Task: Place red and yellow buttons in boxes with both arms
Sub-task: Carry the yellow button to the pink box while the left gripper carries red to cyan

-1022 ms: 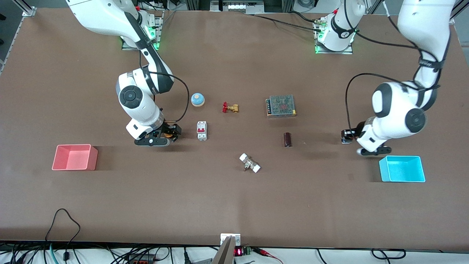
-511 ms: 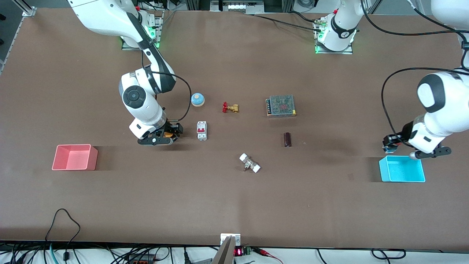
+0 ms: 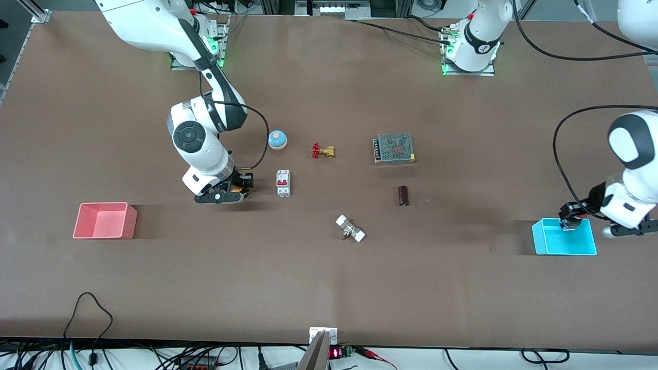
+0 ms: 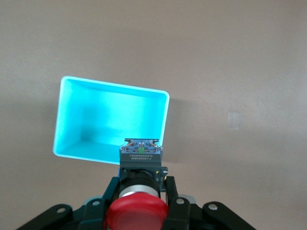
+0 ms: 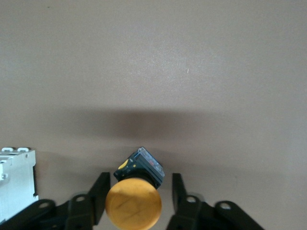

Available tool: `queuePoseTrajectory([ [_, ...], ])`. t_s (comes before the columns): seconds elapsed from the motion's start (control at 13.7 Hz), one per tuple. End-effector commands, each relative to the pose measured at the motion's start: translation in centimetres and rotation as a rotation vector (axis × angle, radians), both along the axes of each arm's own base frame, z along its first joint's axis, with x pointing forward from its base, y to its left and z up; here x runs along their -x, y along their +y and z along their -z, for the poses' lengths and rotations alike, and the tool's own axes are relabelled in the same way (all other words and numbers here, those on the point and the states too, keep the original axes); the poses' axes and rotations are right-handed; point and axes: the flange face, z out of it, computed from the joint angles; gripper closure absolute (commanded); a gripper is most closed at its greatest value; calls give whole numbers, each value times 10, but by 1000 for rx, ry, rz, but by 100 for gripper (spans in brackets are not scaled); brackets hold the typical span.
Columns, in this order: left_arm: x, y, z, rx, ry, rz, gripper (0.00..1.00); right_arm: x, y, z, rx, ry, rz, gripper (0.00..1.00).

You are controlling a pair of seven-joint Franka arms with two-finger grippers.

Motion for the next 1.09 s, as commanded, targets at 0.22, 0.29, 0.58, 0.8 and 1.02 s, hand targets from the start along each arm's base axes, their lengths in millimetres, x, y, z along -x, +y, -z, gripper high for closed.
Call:
queuePoseTrajectory([
  [0.22, -23, 51, 47, 34, 75, 22, 76, 0, -1, 0, -3, -4, -16, 59],
  [0.29, -25, 60, 53, 49, 72, 5, 76, 0, -1, 0, -3, -5, -16, 62],
  [0.58, -42, 60, 65, 100, 78, 23, 76, -3, -3, -5, -5, -14, -31, 69],
  [0.8, -46, 56, 65, 98, 71, 30, 76, -26, -30, -62, -1, -9, -76, 70],
  [1.02, -42, 61, 90, 110, 106, 23, 76, -55, -111, -161, 19, 17, -109, 70],
])
